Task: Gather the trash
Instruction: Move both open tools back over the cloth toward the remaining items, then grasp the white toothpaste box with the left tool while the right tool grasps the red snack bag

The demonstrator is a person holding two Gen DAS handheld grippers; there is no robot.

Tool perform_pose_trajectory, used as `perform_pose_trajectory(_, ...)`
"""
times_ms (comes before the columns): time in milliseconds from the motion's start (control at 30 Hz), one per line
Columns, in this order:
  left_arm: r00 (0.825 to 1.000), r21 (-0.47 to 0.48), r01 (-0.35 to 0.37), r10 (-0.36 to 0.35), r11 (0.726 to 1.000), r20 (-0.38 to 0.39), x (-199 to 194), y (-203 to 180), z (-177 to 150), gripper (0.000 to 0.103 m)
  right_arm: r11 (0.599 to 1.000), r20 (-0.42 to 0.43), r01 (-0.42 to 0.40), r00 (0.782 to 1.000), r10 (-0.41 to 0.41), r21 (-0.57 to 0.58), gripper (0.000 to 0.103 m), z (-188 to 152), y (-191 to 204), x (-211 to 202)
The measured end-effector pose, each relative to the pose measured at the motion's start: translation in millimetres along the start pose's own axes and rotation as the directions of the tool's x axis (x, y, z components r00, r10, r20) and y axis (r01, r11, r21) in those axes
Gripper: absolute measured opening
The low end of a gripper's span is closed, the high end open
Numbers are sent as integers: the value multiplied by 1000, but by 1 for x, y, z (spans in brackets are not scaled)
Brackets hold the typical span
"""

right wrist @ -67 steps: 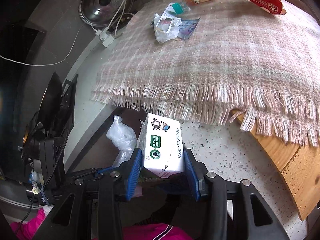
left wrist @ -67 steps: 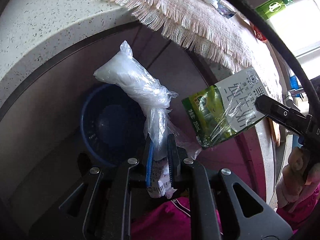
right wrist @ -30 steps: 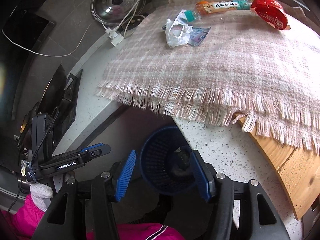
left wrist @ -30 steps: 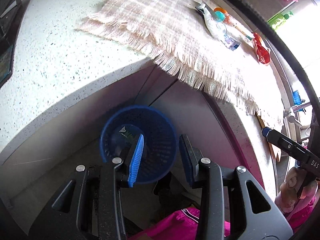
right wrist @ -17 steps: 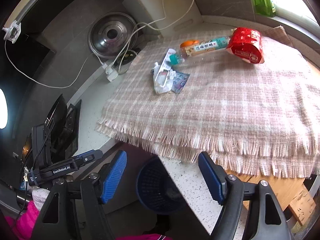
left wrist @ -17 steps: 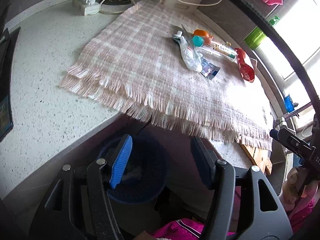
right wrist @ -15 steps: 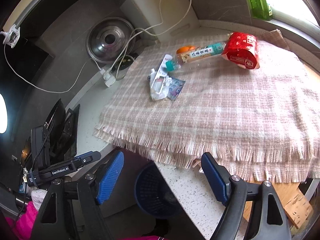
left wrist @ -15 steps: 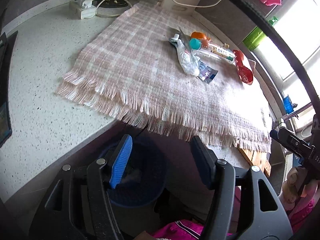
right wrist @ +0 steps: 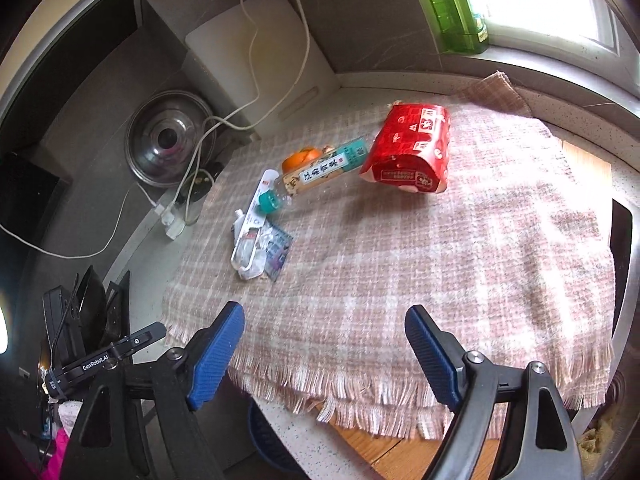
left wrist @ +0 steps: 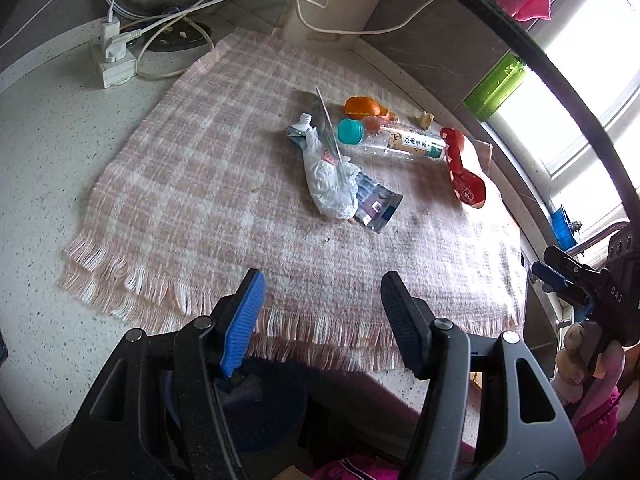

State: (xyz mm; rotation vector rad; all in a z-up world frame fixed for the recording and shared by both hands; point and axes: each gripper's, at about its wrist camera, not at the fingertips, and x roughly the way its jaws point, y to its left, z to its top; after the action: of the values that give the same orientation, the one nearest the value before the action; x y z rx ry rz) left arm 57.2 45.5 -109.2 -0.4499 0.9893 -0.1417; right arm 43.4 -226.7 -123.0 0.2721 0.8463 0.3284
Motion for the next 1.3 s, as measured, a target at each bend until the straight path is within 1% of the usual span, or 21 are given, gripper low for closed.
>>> perform_pose_trajectory(33, 1000, 2, 5, -5, 1000, -3, 4, -3, 3, 57, 1000, 3, 7, 1000, -7, 10, 87, 5, -5, 1)
perform_pose_trajectory(100, 1000, 5, 18, -18, 1000, -14, 13, -7, 10, 52, 999, 9, 14, 1000, -15, 30, 90, 18, -14, 4)
perform_pose_trajectory(200, 999, 8, 32, -32, 999, -21, 25, -13, 21, 51, 999, 9, 19, 1000, -19, 51, 93, 36, -25, 11)
perform_pose_trajectory(300, 998, -7, 47, -47, 999, -29, 37, -14, 34, 46, 997, 15, 40, 999, -41, 62, 98, 57, -35, 21)
perform_pose_trajectory(367, 998, -20, 50, -51, 999, -29, 44, -15, 43, 46, 997, 15, 47, 999, -48, 69, 100, 70, -41, 29)
perform_pose_trajectory(467, 999, -23, 43, -43, 999, -32, 53, -17, 55, 45, 994, -10, 65, 998, -65, 93, 101, 90, -54, 46)
perform_pose_trajectory(533, 999, -22, 38, -39, 999, -35, 59, -19, 61, 42, 991, -17, 56, 998, -54, 117, 101, 100, -62, 55)
perform_pose_trajectory(700, 998, -36, 21, -23, 999, -55, 79, -20, 75, 41, 985, -33, 46, 999, -41, 167, 101, 119, -76, 76)
perform_pose_trajectory(767, 998, -45, 18, -21, 999, -65, 87, -20, 80, 41, 984, -48, 50, 998, -42, 170, 101, 125, -78, 84)
perform_pose_trajectory(833, 996, -45, 15, -19, 999, -82, 95, -20, 85, 34, 983, -60, 54, 997, -44, 173, 101, 129, -80, 92)
perform_pose_trajectory(967, 994, -27, -8, 5, 1000, -109, 111, -23, 92, 33, 981, -97, 59, 994, -41, 183, 101, 135, -84, 106)
perform_pose_trajectory(1000, 993, -26, -10, 7, 1000, -114, 114, -23, 93, 33, 981, -104, 59, 994, -40, 187, 101, 135, -85, 109)
perform_pose_trajectory(1100, 991, -27, -11, 8, 1000, -131, 123, -24, 97, 29, 978, -118, 57, 992, -33, 202, 101, 137, -89, 117)
perform_pose_trajectory(1300, 988, -41, -18, 11, 999, -153, 137, -22, 98, 27, 969, -136, 35, 991, -1, 244, 101, 141, -92, 128)
